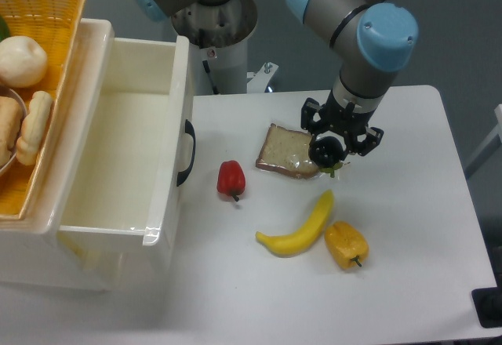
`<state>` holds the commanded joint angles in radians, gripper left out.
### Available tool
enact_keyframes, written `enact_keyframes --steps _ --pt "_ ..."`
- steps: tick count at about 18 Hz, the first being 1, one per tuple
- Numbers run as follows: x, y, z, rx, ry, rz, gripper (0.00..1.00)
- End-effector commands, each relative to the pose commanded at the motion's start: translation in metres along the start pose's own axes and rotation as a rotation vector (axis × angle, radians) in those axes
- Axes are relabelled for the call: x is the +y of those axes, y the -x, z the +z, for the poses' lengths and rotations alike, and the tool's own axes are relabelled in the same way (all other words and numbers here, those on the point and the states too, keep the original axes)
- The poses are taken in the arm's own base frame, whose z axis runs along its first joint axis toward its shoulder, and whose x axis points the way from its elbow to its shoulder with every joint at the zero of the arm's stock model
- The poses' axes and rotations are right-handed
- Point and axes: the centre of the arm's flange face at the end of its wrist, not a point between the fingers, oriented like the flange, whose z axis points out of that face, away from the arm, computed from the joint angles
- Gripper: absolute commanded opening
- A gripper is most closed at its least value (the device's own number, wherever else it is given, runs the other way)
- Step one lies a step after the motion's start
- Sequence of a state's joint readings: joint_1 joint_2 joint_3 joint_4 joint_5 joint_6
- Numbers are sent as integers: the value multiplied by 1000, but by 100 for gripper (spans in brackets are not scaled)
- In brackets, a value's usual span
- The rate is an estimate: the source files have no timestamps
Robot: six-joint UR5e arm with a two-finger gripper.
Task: Place the mangosteen in the upper white drawer
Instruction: 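Lift the gripped dark mangosteen up from beside the bread bag, then carry the mangosteen over the open white drawer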
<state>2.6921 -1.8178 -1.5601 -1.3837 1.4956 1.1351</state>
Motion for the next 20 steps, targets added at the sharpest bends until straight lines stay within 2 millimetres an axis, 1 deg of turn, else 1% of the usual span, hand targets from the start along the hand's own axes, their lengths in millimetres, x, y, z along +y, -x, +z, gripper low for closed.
enact_keyframes --steps 5,8,10,11,14,16,18,20 --pt "-1 -2 -1 -2 1 -8 18" --pt "-1 -6 -9 -13 -6 -28 18" --pt "0 -14 -26 -40 -22 -67 18" --pt "-2 -18 -31 -41 -37 -95 18" --pt "-4 -34 -58 -59 -101 -184 18" --pt "-5 -46 -70 -60 -114 -219 18" --pt "-14 -55 -74 -33 -158 -264 18" --pt "-17 -67 -91 -12 -229 -298 18"
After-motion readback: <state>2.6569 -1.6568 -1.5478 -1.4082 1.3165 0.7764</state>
